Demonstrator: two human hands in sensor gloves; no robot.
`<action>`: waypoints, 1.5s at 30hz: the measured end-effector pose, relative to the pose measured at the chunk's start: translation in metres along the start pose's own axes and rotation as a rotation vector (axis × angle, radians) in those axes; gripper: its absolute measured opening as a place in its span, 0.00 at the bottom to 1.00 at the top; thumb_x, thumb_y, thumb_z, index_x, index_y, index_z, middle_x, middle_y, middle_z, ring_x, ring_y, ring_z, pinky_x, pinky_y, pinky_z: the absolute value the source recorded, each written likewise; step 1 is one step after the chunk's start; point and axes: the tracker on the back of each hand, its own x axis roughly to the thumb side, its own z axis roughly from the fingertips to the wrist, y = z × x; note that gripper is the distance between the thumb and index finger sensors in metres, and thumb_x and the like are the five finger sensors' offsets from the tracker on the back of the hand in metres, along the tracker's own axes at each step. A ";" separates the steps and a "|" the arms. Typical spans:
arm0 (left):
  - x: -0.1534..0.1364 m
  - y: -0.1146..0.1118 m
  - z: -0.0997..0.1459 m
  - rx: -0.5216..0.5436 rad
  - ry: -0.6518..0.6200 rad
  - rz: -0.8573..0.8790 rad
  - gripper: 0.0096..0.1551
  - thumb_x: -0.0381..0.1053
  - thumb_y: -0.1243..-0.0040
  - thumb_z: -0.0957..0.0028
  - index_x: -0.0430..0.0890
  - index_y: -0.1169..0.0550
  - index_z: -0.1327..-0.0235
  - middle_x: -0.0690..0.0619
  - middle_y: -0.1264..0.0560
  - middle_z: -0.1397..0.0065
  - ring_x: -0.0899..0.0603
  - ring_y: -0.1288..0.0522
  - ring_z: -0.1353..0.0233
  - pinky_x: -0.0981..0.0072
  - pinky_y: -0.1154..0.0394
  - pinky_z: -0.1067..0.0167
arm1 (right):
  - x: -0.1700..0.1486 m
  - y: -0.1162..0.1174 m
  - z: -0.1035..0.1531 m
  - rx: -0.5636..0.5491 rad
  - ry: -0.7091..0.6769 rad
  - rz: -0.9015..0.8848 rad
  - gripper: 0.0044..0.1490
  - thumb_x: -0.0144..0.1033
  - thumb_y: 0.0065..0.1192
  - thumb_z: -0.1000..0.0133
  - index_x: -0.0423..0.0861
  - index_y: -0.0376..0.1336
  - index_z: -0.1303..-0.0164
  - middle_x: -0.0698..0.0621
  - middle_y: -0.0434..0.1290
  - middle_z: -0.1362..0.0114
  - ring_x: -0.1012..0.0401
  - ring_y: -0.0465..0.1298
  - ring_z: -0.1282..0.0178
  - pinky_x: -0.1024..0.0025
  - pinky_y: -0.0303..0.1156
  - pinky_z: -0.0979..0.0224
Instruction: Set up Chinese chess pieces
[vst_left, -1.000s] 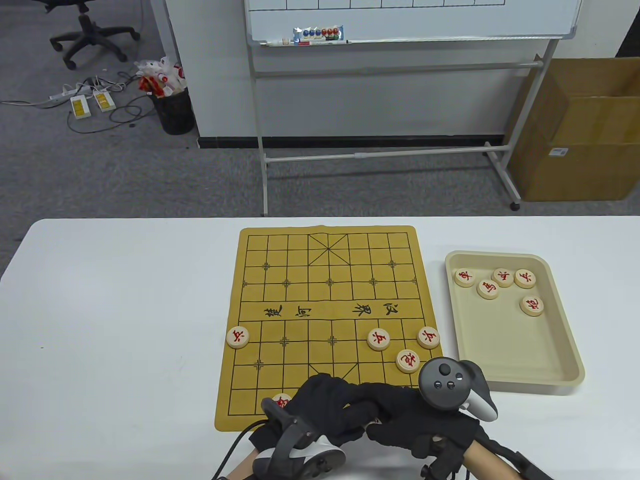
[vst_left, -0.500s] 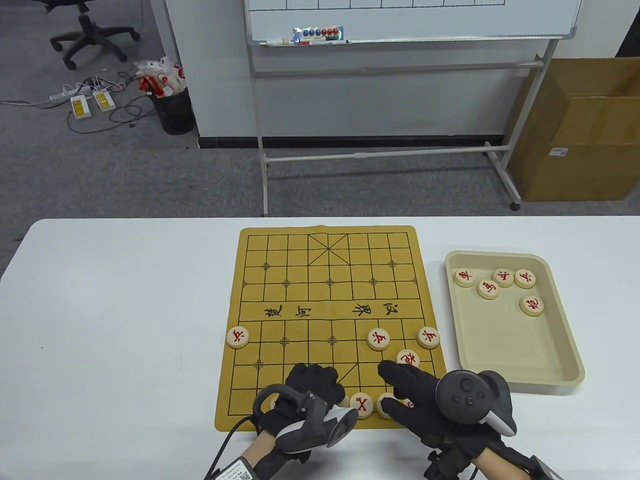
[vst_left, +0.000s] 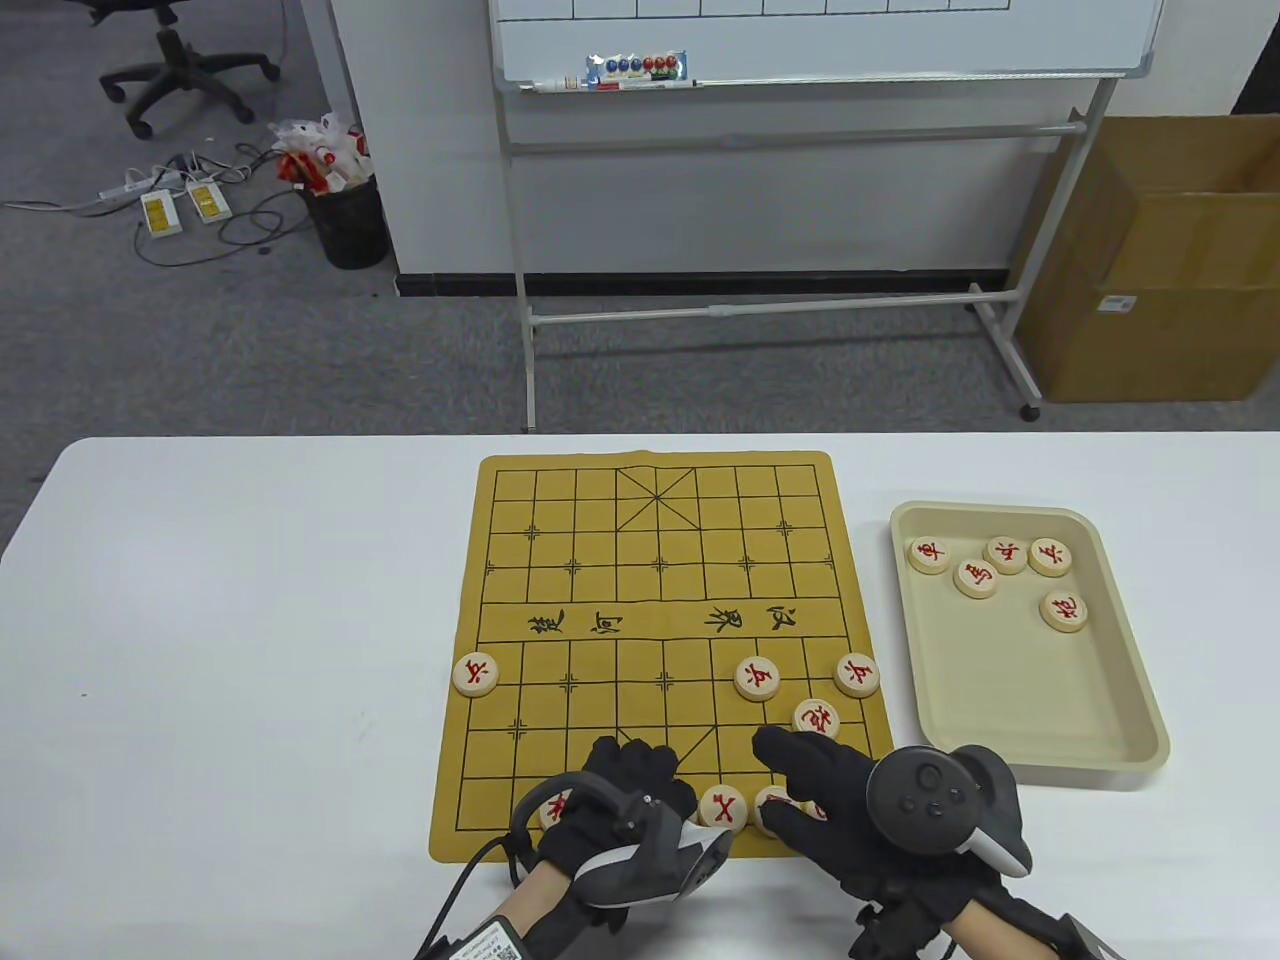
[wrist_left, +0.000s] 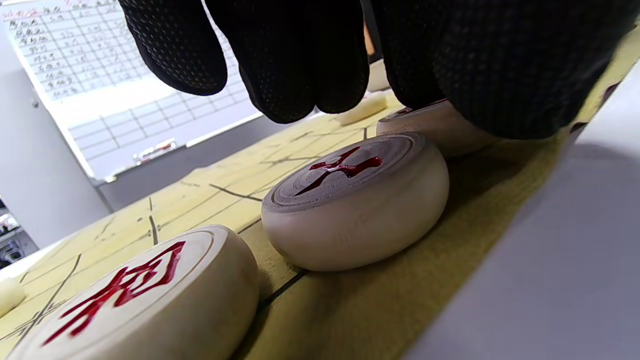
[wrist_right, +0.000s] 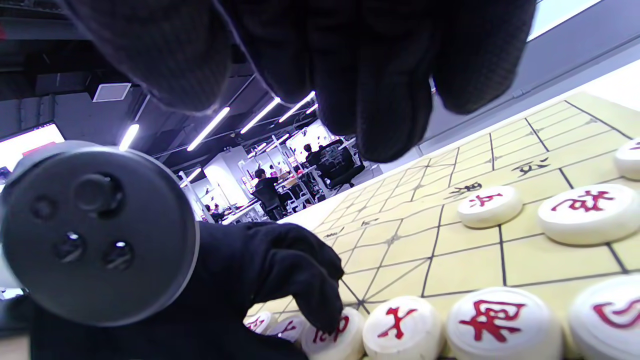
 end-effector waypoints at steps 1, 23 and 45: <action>-0.001 0.001 0.000 -0.007 0.001 0.010 0.31 0.64 0.32 0.69 0.66 0.24 0.47 0.58 0.27 0.26 0.49 0.24 0.26 0.45 0.27 0.27 | 0.000 0.000 0.000 0.002 0.002 0.001 0.46 0.50 0.65 0.47 0.39 0.60 0.22 0.36 0.72 0.25 0.44 0.81 0.36 0.41 0.70 0.28; -0.066 0.043 0.041 0.196 0.051 0.583 0.46 0.67 0.39 0.64 0.58 0.33 0.28 0.55 0.32 0.20 0.45 0.29 0.20 0.41 0.31 0.25 | 0.000 0.020 -0.005 0.039 0.009 0.129 0.49 0.51 0.65 0.48 0.42 0.57 0.18 0.38 0.62 0.16 0.40 0.67 0.20 0.37 0.60 0.21; -0.070 0.043 0.041 0.178 0.056 0.546 0.45 0.67 0.39 0.64 0.58 0.32 0.28 0.55 0.31 0.20 0.45 0.29 0.21 0.41 0.31 0.25 | -0.245 -0.110 -0.113 0.241 1.002 0.691 0.53 0.45 0.72 0.48 0.46 0.51 0.15 0.43 0.56 0.12 0.44 0.62 0.13 0.42 0.58 0.17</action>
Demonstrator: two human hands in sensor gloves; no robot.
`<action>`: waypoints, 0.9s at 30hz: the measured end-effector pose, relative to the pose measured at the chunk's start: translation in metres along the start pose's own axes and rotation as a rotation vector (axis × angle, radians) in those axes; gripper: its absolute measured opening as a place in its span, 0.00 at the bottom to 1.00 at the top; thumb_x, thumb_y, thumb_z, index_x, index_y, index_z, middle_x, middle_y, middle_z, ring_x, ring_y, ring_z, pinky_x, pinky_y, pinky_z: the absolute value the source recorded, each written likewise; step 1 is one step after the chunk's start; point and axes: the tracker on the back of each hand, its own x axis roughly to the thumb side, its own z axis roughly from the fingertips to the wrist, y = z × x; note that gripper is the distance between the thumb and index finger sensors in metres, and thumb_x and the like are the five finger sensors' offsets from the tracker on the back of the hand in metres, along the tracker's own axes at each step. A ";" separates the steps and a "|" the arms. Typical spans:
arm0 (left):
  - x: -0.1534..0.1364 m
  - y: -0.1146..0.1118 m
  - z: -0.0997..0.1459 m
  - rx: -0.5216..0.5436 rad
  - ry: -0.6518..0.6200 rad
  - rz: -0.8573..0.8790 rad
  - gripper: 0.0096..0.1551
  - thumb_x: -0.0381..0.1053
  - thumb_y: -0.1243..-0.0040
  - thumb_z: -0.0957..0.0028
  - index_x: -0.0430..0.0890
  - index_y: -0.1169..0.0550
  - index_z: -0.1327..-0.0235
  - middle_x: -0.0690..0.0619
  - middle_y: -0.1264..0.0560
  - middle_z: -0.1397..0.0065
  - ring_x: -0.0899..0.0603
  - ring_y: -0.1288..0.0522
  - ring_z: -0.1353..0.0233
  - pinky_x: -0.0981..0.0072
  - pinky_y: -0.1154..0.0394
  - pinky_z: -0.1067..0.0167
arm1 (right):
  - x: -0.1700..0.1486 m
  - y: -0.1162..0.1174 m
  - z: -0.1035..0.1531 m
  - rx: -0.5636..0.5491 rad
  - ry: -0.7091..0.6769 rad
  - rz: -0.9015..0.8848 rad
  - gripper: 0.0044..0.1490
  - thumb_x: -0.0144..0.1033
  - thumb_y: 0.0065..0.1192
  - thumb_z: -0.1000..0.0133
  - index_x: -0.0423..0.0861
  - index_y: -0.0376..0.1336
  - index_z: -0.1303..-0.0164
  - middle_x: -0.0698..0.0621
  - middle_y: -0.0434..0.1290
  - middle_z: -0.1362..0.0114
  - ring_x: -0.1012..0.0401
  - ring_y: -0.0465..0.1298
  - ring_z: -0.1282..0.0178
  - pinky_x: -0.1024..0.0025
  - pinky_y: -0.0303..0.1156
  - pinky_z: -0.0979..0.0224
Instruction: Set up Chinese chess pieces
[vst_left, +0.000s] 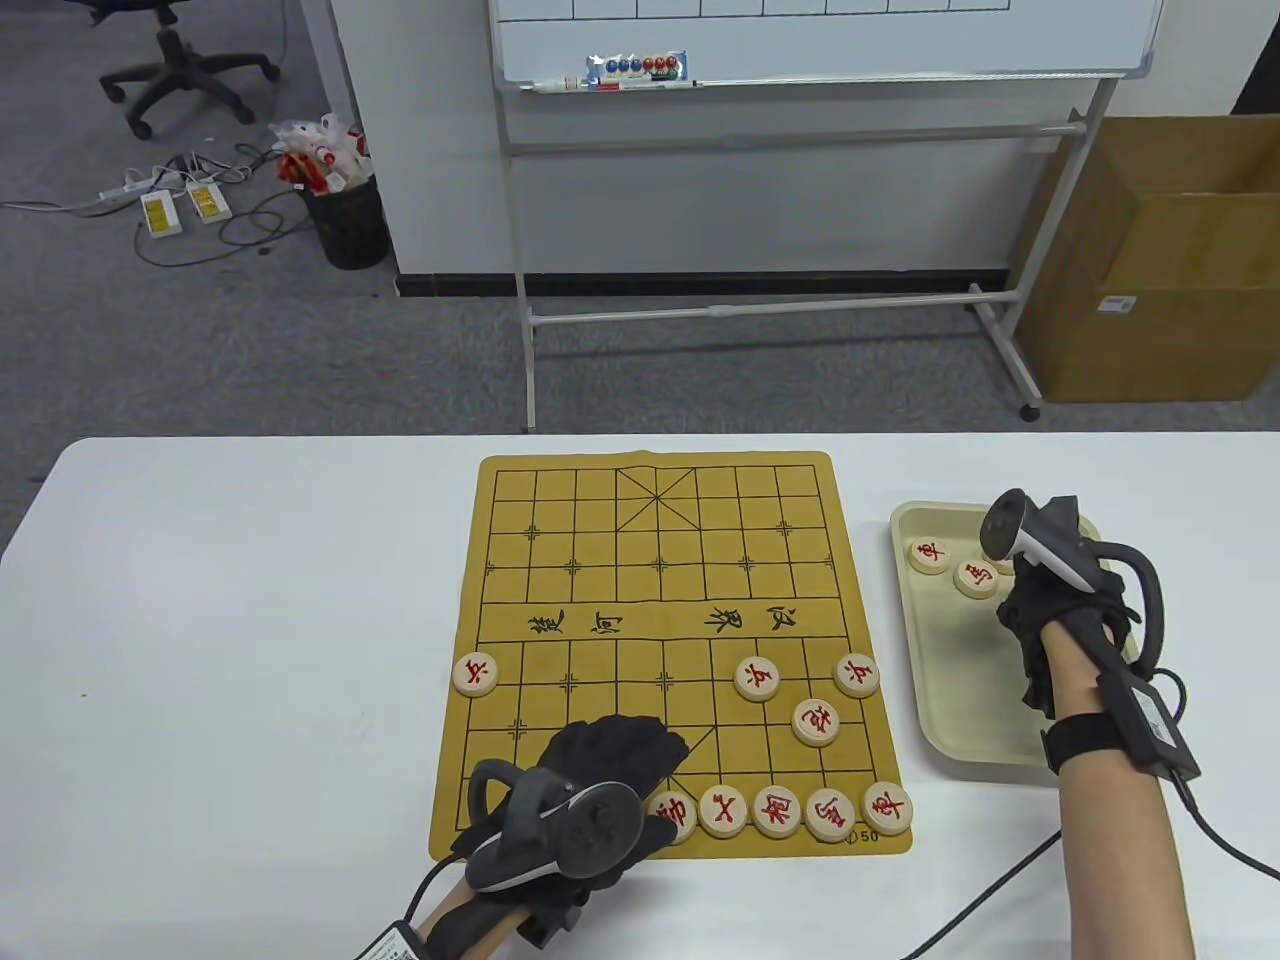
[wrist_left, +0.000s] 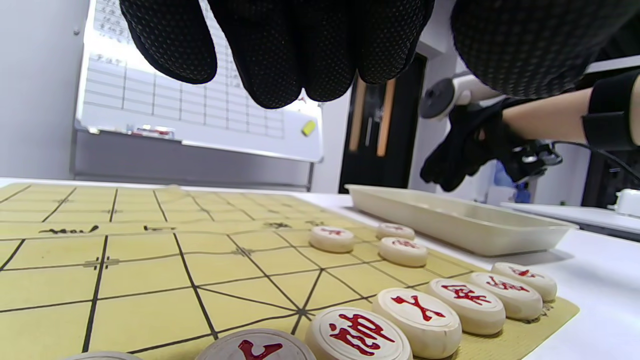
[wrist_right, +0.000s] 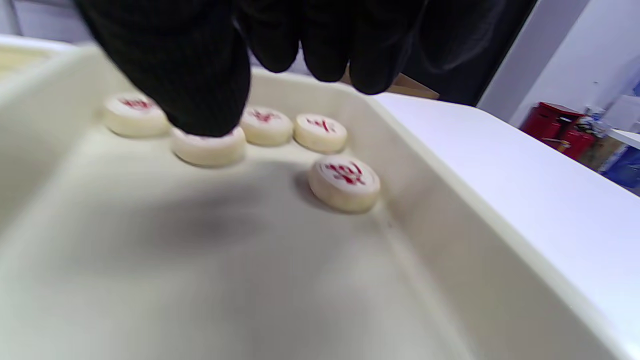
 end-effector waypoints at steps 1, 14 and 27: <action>0.000 0.000 0.000 0.000 0.000 0.000 0.45 0.67 0.39 0.64 0.57 0.32 0.28 0.55 0.31 0.21 0.45 0.29 0.21 0.41 0.31 0.25 | 0.001 0.004 -0.004 0.003 0.015 0.010 0.53 0.45 0.72 0.48 0.46 0.50 0.15 0.43 0.56 0.12 0.44 0.62 0.14 0.42 0.58 0.17; 0.001 -0.001 -0.001 -0.008 -0.009 0.002 0.45 0.67 0.39 0.64 0.58 0.32 0.28 0.55 0.31 0.20 0.45 0.29 0.21 0.42 0.31 0.26 | 0.003 0.039 -0.030 -0.001 0.123 0.086 0.50 0.48 0.65 0.46 0.46 0.50 0.15 0.43 0.59 0.12 0.44 0.64 0.14 0.43 0.61 0.18; 0.001 -0.002 -0.001 -0.018 -0.006 -0.001 0.46 0.67 0.39 0.64 0.57 0.33 0.28 0.54 0.32 0.20 0.45 0.29 0.21 0.42 0.31 0.26 | -0.006 0.040 -0.027 0.000 0.202 0.089 0.42 0.53 0.60 0.46 0.43 0.64 0.23 0.41 0.74 0.28 0.49 0.78 0.36 0.47 0.71 0.28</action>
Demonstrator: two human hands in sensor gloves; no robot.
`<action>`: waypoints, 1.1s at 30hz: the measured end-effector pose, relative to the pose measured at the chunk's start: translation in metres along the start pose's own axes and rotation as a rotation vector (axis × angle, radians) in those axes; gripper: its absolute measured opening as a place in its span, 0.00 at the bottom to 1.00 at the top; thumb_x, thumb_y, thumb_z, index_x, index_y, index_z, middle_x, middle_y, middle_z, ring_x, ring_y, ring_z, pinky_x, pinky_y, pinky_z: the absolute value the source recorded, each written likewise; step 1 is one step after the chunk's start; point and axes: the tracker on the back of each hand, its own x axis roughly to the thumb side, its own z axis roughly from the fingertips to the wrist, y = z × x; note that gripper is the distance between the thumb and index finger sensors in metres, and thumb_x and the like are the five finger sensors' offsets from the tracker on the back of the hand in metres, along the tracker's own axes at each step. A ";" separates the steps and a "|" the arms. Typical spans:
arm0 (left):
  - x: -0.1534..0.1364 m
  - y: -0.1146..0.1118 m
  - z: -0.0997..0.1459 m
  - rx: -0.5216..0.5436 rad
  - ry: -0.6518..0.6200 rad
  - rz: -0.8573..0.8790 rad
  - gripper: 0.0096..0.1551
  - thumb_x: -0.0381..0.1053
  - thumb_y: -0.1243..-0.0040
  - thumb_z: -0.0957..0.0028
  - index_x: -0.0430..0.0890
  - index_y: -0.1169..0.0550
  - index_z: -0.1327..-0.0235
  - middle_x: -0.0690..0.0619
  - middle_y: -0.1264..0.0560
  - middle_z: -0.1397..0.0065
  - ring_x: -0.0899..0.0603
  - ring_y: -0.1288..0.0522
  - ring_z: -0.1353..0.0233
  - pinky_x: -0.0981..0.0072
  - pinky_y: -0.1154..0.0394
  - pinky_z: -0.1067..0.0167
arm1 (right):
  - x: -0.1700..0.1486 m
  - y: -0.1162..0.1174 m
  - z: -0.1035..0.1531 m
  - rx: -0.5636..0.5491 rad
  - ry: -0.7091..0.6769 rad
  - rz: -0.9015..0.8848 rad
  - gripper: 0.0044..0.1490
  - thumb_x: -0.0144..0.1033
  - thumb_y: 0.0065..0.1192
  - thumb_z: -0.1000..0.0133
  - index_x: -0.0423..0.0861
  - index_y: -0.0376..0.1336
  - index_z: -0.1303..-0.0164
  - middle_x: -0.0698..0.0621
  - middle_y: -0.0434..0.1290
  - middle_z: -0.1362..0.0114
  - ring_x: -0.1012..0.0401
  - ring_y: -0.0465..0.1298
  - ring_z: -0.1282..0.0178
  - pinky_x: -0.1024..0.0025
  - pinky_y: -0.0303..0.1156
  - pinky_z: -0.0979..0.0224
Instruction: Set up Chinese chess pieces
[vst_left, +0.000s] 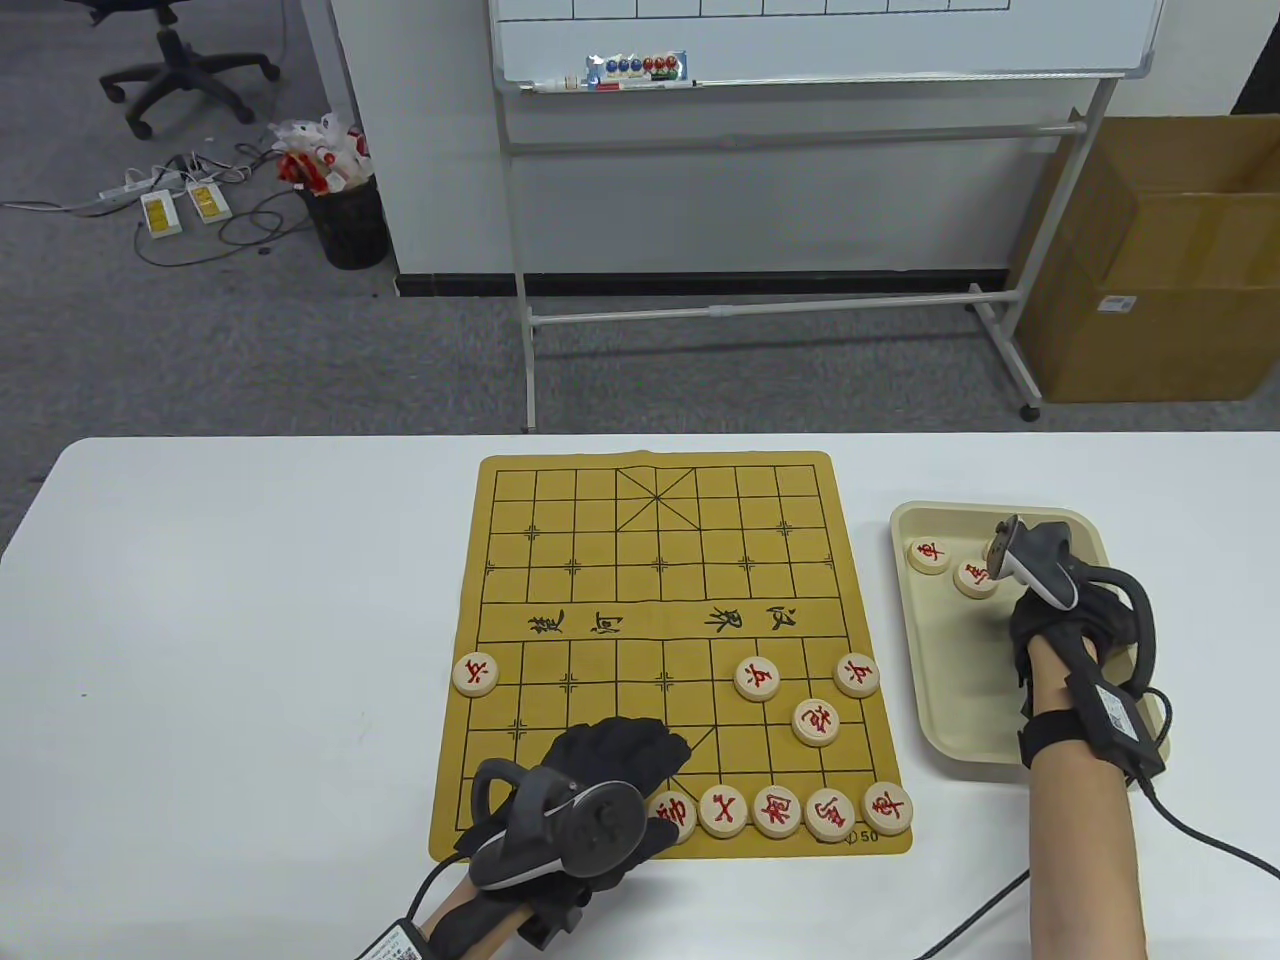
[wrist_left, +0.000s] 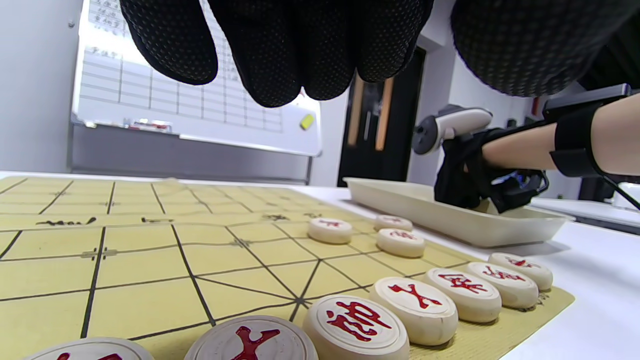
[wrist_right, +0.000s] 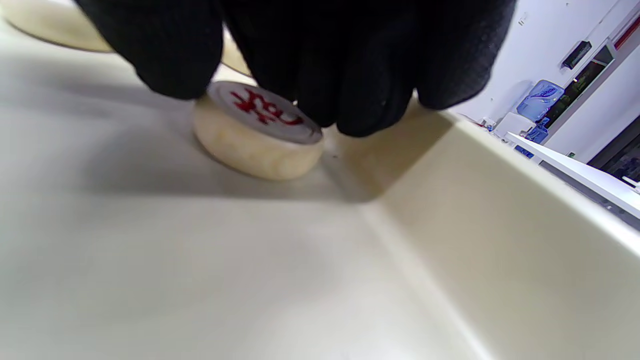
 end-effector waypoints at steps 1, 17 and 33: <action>0.000 0.000 0.000 -0.001 0.000 0.000 0.46 0.67 0.39 0.64 0.57 0.33 0.28 0.54 0.32 0.20 0.45 0.29 0.21 0.42 0.31 0.26 | 0.000 0.000 0.000 0.012 0.001 -0.002 0.42 0.53 0.59 0.46 0.44 0.65 0.24 0.41 0.74 0.29 0.49 0.78 0.36 0.47 0.71 0.29; 0.000 0.000 -0.001 0.011 0.008 0.001 0.46 0.67 0.39 0.63 0.57 0.34 0.27 0.54 0.32 0.20 0.44 0.30 0.20 0.41 0.31 0.25 | -0.005 -0.015 0.023 0.024 -0.059 -0.053 0.46 0.48 0.70 0.49 0.43 0.59 0.21 0.38 0.70 0.23 0.46 0.79 0.31 0.49 0.74 0.28; 0.041 0.015 0.018 0.249 -0.115 0.000 0.49 0.64 0.36 0.64 0.57 0.37 0.26 0.53 0.33 0.21 0.44 0.29 0.22 0.43 0.30 0.26 | 0.019 -0.056 0.277 -0.210 -1.051 -0.630 0.44 0.48 0.75 0.52 0.42 0.66 0.27 0.38 0.71 0.24 0.46 0.78 0.31 0.47 0.74 0.28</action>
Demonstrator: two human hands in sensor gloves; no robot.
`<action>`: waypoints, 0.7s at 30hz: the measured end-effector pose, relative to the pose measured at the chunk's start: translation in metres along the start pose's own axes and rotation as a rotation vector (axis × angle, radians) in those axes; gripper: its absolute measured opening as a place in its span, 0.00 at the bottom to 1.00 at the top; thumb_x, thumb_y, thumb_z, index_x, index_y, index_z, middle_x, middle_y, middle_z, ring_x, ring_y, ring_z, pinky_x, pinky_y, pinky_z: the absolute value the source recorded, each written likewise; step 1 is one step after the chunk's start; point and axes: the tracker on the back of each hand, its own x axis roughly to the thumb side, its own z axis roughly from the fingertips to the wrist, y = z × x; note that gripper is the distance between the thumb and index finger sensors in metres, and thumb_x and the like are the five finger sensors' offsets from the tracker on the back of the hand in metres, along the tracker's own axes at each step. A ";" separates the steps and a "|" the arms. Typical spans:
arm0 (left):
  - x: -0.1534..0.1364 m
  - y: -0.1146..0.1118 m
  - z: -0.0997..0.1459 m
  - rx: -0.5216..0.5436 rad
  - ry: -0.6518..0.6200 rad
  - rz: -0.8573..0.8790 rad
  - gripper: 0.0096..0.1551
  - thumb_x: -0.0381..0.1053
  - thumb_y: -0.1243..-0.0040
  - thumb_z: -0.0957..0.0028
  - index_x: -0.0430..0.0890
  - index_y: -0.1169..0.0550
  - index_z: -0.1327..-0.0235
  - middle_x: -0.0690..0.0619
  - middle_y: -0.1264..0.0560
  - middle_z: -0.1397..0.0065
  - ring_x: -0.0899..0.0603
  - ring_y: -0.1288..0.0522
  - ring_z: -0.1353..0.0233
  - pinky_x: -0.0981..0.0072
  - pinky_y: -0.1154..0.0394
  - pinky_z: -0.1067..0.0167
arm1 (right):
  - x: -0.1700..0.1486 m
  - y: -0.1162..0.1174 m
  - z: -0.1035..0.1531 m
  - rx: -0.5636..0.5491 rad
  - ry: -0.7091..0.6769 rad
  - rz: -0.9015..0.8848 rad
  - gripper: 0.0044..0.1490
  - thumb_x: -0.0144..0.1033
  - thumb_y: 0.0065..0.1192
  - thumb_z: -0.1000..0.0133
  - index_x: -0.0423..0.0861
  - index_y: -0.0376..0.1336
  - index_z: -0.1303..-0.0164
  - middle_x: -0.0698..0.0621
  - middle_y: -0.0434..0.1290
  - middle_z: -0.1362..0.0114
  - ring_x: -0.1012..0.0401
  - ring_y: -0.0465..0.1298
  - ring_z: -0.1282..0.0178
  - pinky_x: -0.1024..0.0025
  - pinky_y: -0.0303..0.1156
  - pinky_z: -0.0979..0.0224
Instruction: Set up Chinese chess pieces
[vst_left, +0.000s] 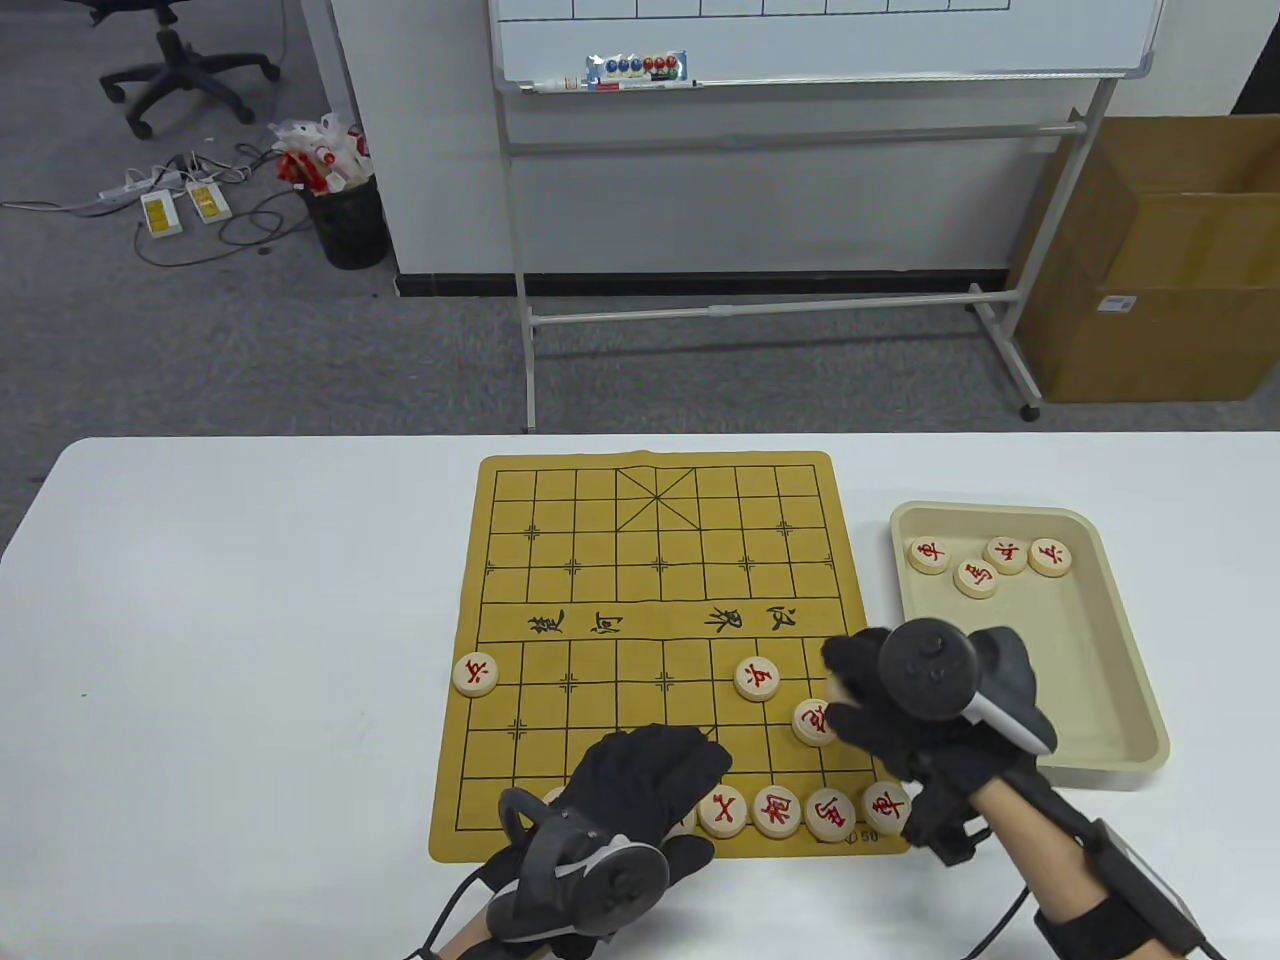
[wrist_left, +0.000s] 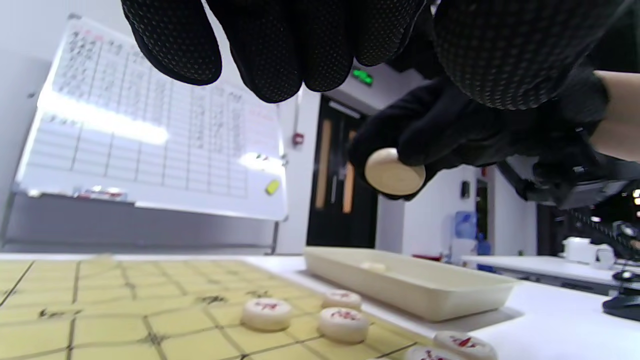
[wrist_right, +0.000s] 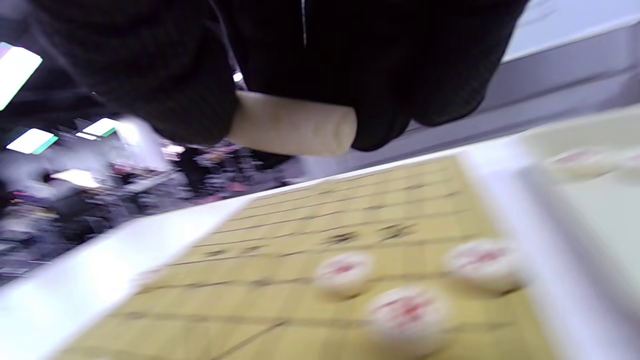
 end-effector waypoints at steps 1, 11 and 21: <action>0.005 0.001 0.002 0.018 -0.019 -0.011 0.48 0.64 0.36 0.64 0.57 0.37 0.26 0.53 0.33 0.21 0.44 0.29 0.22 0.43 0.30 0.26 | 0.011 0.010 0.009 0.014 -0.041 -0.069 0.44 0.48 0.74 0.52 0.42 0.67 0.27 0.38 0.71 0.24 0.45 0.78 0.31 0.46 0.73 0.28; 0.030 0.003 0.010 0.130 -0.146 -0.097 0.29 0.61 0.34 0.65 0.64 0.21 0.46 0.59 0.24 0.32 0.50 0.22 0.32 0.49 0.25 0.30 | 0.025 0.065 0.033 0.232 -0.224 -0.493 0.50 0.49 0.75 0.52 0.37 0.62 0.24 0.37 0.73 0.26 0.45 0.79 0.33 0.47 0.74 0.29; 0.025 0.013 0.005 0.116 -0.147 -0.181 0.29 0.62 0.34 0.66 0.64 0.21 0.48 0.62 0.25 0.32 0.51 0.22 0.31 0.47 0.25 0.28 | 0.030 0.062 0.042 0.127 -0.247 -0.470 0.50 0.49 0.68 0.48 0.36 0.57 0.20 0.35 0.66 0.21 0.43 0.74 0.28 0.43 0.68 0.26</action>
